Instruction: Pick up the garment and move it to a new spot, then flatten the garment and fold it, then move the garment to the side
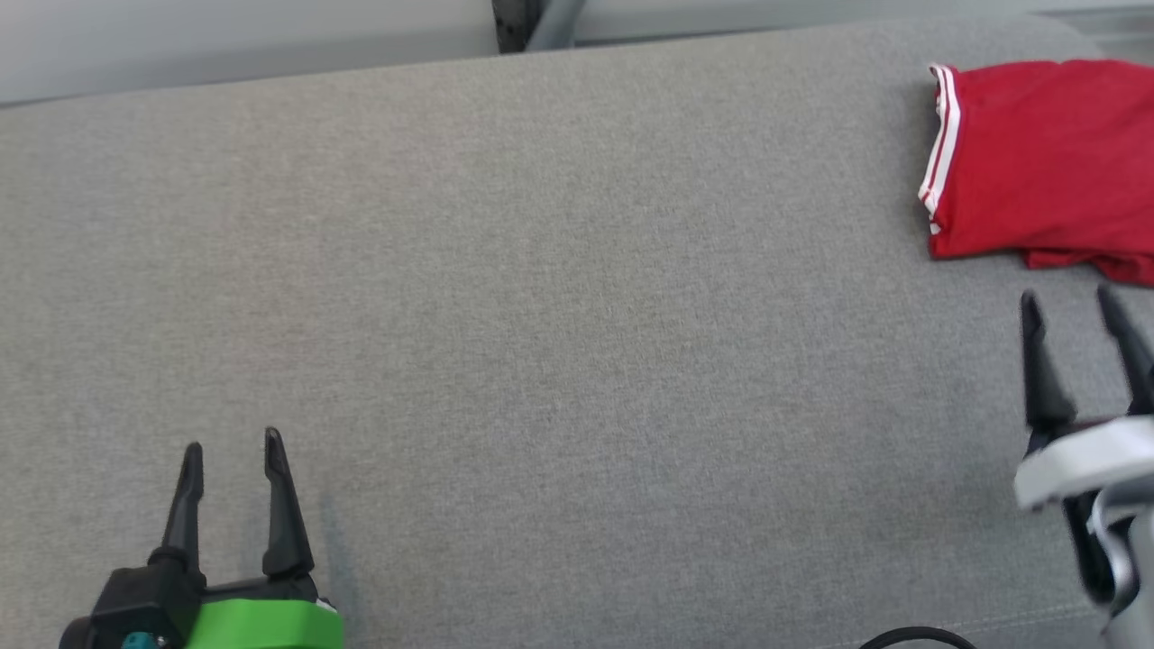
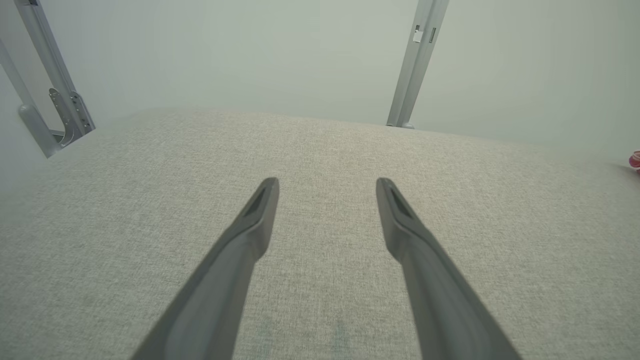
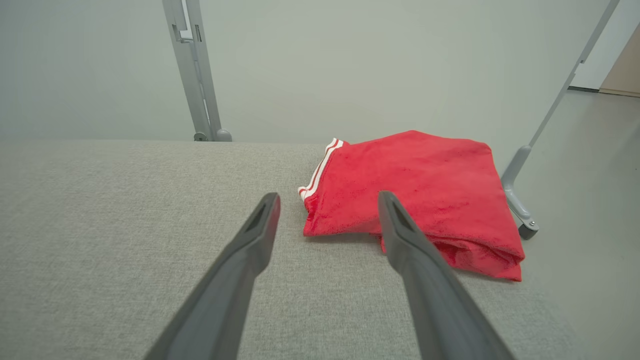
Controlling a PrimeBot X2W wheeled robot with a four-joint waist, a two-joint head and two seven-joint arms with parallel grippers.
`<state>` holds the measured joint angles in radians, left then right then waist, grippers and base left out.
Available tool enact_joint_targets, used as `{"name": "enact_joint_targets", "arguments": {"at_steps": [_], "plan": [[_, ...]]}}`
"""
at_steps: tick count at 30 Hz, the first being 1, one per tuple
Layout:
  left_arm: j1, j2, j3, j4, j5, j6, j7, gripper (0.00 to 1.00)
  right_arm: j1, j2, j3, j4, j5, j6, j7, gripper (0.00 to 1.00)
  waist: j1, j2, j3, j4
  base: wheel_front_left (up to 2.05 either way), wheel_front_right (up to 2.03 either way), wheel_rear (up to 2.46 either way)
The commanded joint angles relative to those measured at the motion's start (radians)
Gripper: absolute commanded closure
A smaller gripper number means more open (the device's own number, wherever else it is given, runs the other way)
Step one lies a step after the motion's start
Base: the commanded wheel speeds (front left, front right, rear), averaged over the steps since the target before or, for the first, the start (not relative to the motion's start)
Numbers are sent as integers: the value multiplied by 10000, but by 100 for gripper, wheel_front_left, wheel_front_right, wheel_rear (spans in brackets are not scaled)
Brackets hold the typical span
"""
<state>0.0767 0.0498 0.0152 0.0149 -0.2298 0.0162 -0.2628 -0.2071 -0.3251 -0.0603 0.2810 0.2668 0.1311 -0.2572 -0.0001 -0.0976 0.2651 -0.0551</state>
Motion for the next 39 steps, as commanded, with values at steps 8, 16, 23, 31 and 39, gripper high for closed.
{"name": "enact_joint_targets", "arguments": {"at_steps": [8, 16, 23, 31, 39], "plan": [[228, 21, -380, 1048, 3, -165, -22, 0, 1919, 1265, -227, -1001, -1312, -10, -74, 0, 1, 2, -1604, 999, 0, 0, 0], [292, 18, -445, 1508, 19, -363, -23, 0, 2493, 1914, -34, -1076, -2156, -10, -74, 0, 1, 2, -1943, 1039, 0, 0, 0], [85, 19, -586, 1849, -75, -606, -23, 0, 2614, 2303, -296, -774, -2693, -10, -67, 0, 1, 2, -2071, 965, 0, 0, 0], [11, 19, -600, 1985, -21, -569, -23, 0, 2568, 2600, -460, -704, -2911, -10, -68, 0, 1, 2, -2076, 751, 0, 0, 0], [-41, 19, -585, 1987, 74, -671, -23, 0, 2424, 2695, -491, -559, -2883, -11, -68, 0, 1, 2, -2025, 680, 0, 0, 0]]}}
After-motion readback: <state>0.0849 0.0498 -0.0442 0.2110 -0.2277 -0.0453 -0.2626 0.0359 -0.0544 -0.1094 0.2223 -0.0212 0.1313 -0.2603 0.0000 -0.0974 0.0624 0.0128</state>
